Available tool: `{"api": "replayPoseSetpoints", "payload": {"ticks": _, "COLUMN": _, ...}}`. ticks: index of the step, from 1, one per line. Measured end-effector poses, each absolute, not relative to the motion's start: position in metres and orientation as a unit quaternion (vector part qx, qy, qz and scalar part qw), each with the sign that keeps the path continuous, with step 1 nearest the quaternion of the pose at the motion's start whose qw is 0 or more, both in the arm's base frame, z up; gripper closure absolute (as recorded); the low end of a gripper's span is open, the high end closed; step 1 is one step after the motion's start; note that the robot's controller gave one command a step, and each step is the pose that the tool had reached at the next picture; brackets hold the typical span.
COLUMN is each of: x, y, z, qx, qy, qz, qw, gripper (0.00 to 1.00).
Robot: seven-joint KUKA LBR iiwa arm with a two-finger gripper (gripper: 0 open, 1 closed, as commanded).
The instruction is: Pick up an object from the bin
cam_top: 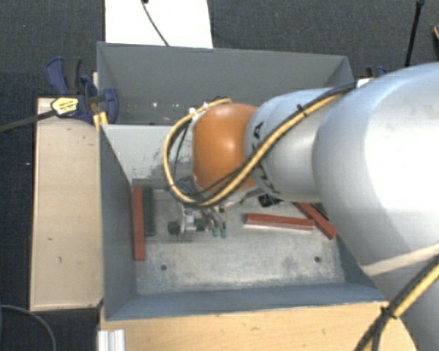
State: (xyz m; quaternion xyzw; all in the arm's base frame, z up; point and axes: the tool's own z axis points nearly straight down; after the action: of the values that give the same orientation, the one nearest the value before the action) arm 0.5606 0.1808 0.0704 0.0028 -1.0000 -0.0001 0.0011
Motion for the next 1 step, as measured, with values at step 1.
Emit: {"api": "replayPoseSetpoints", "payload": {"ticks": 1, "x": 0.5369, "y": 0.1383, "z": 0.1887, "qx": 0.129, "qy": -0.992, "qz": 0.0, "qw": -0.005, "gripper": 1.0}}
